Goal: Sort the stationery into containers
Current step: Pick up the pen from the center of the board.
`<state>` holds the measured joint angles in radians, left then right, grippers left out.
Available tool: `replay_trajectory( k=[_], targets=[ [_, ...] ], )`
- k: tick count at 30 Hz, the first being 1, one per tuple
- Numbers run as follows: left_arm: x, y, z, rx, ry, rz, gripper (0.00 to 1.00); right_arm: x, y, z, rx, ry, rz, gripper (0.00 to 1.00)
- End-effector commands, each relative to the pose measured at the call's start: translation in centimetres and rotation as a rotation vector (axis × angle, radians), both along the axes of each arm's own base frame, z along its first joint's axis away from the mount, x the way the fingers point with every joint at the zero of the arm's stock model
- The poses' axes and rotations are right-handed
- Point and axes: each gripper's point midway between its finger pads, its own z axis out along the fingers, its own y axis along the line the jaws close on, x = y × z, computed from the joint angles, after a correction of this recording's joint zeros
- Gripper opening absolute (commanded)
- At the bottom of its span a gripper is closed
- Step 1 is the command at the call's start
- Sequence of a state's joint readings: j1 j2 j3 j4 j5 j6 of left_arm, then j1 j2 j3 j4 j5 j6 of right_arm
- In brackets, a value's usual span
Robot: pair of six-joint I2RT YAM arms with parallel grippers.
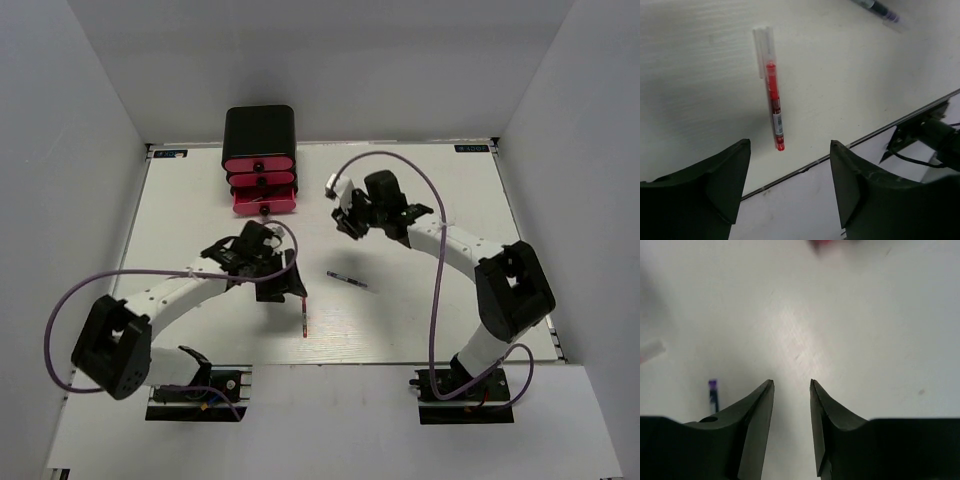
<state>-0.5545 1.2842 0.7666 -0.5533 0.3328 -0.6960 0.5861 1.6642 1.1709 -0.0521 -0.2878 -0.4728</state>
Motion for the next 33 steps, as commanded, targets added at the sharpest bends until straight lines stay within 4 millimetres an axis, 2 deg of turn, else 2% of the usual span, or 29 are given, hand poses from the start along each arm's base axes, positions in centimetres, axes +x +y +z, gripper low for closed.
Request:
replay_trajectory(
  k=[1,2,3,4,6,11,12,17,21,22,24,25,27,28,30,33],
  targets=[
    [0.2,-1.7,-0.8,0.114,-0.004,0.02,0.76,-1.9,-2.2,0.1,0.012,0.059,-0.059,0.41],
    [0.0,-1.9,-1.4,0.147,0.015,0.022,0.76,-1.9,-2.8,0.7,0.024,0.053,-0.077,0.41],
    [0.1,-2.5,-1.5,0.164,0.023,0.037,0.76,-2.1,-3.2,0.0,0.019,0.065,-0.085,0.41],
    [-0.7,-2.4,-3.0,0.245,0.046,0.027,0.76,-2.6,-3.7,0.4,0.027,0.058,-0.089,0.41],
    [-0.5,-3.3,-3.4,0.286,0.044,0.035,0.74,-2.9,-4.6,0.0,0.026,0.071,-0.112,0.41],
    [-1.0,-3.1,-5.3,0.444,0.044,0.036,0.68,-3.5,-6.3,0.4,0.045,0.066,-0.14,0.41],
    [-1.2,-3.6,-5.3,0.445,0.041,0.022,0.65,-3.9,-6.7,0.3,0.048,0.071,-0.145,0.41],
    [-2.2,-2.9,-6.9,0.525,0.057,0.048,0.5,-4.2,-7.7,0.4,0.082,0.084,-0.176,0.41],
    [-2.2,-2.4,-7.8,0.54,0.036,0.079,0.37,-4.8,-8.1,0.7,0.107,0.083,-0.175,0.41],
    [-2.0,-2.4,-7.8,0.544,0.03,0.091,0.31,-5.1,-8.4,0.2,0.105,0.093,-0.18,0.41],
    [-2.1,-2.0,-8.4,0.551,0.023,0.095,0.27,-5.3,-8.6,0.8,0.119,0.075,-0.182,0.4],
    [-1.6,-1.6,-8.4,0.559,0.014,0.11,0.2,-5.8,-9.0,0.3,0.115,0.082,-0.185,0.4],
    [-1.0,-1.4,-8.4,0.56,0.003,0.122,0.13,-6.2,-9.4,0.4,0.122,0.071,-0.189,0.4],
    [-0.8,-1.3,-8.1,0.563,-0.015,0.117,0.0,-6.6,-9.6,-0.3,0.116,0.083,-0.186,0.4],
    [0.3,-1.0,-7.3,0.575,-0.052,0.135,0.0,-7.1,-9.9,-0.3,0.124,0.07,-0.187,0.4],
    [1.8,-1.8,-5.0,0.539,-0.091,0.182,0.0,-7.7,-10.3,-0.8,0.129,0.075,-0.188,0.4]
  ],
)
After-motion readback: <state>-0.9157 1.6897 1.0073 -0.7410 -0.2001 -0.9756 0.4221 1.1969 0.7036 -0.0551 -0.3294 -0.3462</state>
